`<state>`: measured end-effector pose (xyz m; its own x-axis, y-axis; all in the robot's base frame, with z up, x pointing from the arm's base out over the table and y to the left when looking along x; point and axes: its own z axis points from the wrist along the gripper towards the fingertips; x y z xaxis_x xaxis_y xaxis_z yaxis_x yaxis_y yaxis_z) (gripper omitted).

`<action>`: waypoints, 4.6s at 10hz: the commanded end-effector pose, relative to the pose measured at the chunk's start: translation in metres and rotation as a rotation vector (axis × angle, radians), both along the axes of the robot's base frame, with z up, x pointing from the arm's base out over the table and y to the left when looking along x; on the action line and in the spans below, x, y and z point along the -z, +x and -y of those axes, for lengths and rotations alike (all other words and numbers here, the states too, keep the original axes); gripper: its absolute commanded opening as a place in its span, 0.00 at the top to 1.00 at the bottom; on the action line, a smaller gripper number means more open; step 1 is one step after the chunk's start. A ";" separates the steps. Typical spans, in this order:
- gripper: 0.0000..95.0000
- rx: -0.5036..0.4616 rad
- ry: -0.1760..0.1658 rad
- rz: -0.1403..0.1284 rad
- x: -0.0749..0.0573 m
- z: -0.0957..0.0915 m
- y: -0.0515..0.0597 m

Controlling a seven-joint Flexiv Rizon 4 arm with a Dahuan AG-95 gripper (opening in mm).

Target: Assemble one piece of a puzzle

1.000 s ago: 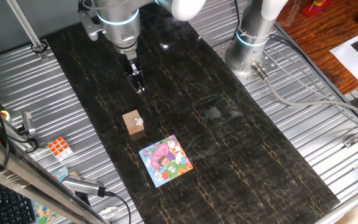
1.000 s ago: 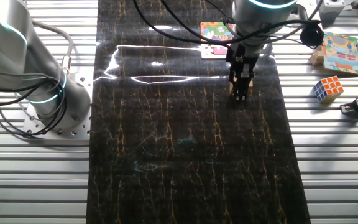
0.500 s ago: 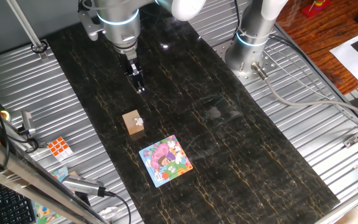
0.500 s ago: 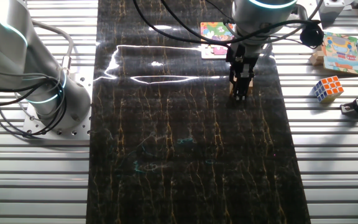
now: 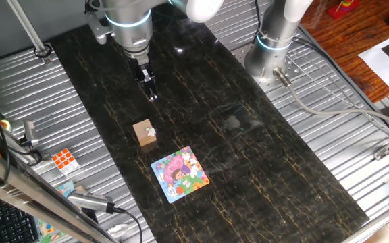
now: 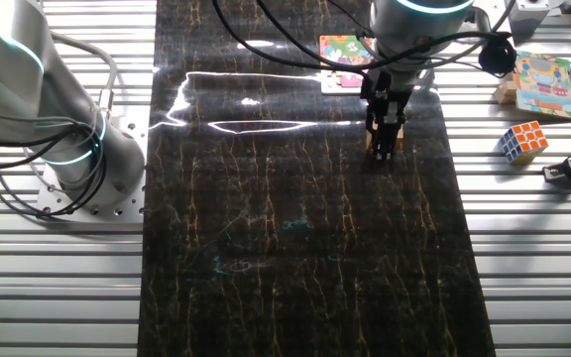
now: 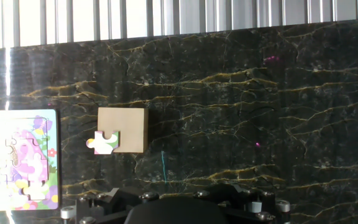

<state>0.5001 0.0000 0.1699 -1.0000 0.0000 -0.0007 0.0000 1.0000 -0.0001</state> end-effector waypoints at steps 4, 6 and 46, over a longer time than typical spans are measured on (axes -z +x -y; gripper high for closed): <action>1.00 -0.125 0.054 0.031 0.000 0.000 0.000; 1.00 -0.126 0.054 0.030 0.000 0.000 0.000; 1.00 -1.180 -0.047 0.003 0.039 -0.012 0.005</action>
<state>0.5057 0.0126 0.1304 -0.3980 -0.9173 -0.0084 -0.9170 0.3981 -0.0266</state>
